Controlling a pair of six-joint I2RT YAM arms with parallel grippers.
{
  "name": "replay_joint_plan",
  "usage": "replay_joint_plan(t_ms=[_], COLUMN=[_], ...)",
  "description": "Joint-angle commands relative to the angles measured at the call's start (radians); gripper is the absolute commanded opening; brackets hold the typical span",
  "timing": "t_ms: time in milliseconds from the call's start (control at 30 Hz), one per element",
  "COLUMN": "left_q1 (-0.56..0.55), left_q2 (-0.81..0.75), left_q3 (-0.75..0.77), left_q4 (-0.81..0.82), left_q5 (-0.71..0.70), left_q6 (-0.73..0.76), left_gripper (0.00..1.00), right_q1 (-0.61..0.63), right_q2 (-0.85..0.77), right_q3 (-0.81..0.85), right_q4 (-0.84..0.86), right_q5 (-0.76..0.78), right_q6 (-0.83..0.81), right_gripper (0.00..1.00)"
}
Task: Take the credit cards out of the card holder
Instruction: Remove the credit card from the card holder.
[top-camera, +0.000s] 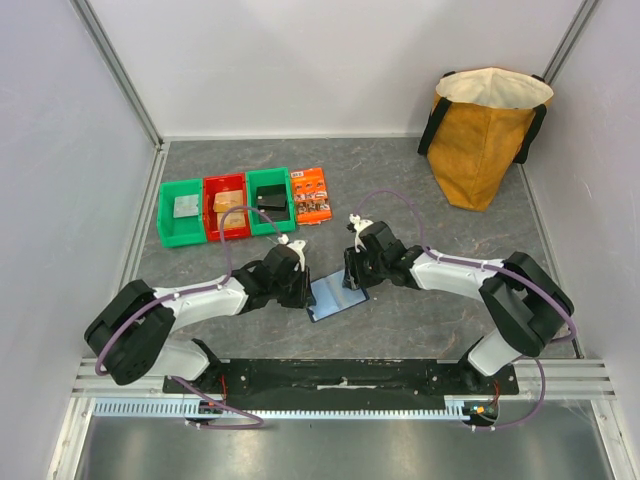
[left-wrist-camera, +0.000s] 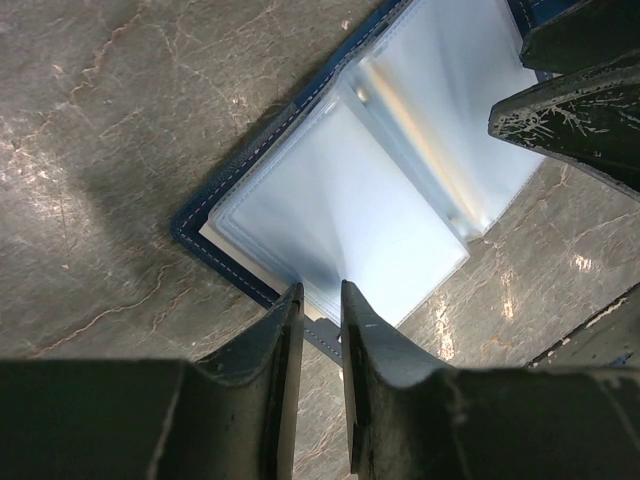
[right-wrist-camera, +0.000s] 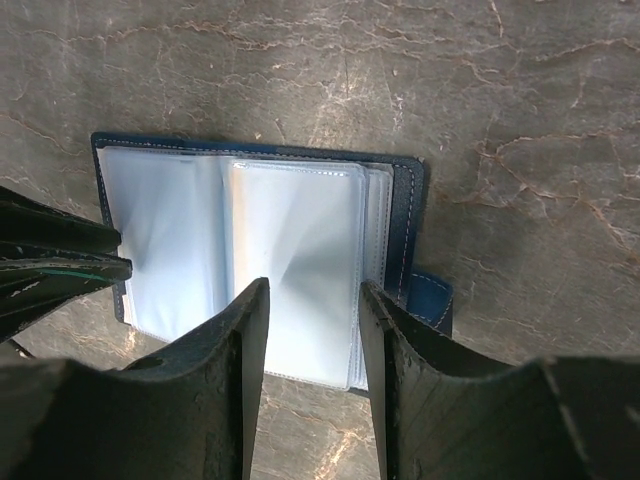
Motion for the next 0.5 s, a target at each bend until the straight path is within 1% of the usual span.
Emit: replay_joint_plan(t_ms=[0,300,467], left_q1=[-0.011,-0.017,-0.019], left_q2=[0.02,0.023,0.019], left_q3=[-0.008,-0.02,-0.028], left_q4=[-0.013,0.004,0.01], left_q5=[0.017,0.027,0.027], left_q6=[0.033,0.022,0.017], left_gripper=[0.28,0.27,0.26], right_q1=[0.008,0.031,0.058], right_q2=[0.02,0.031,0.009], right_q3=[0.01,0.014,0.035], right_q4=[0.036,0.08,0.086], right_q5=[-0.034,-0.12,-0.173], right_q6=[-0.014,0.006,0.034], right_gripper=[0.48,0.47,0.43])
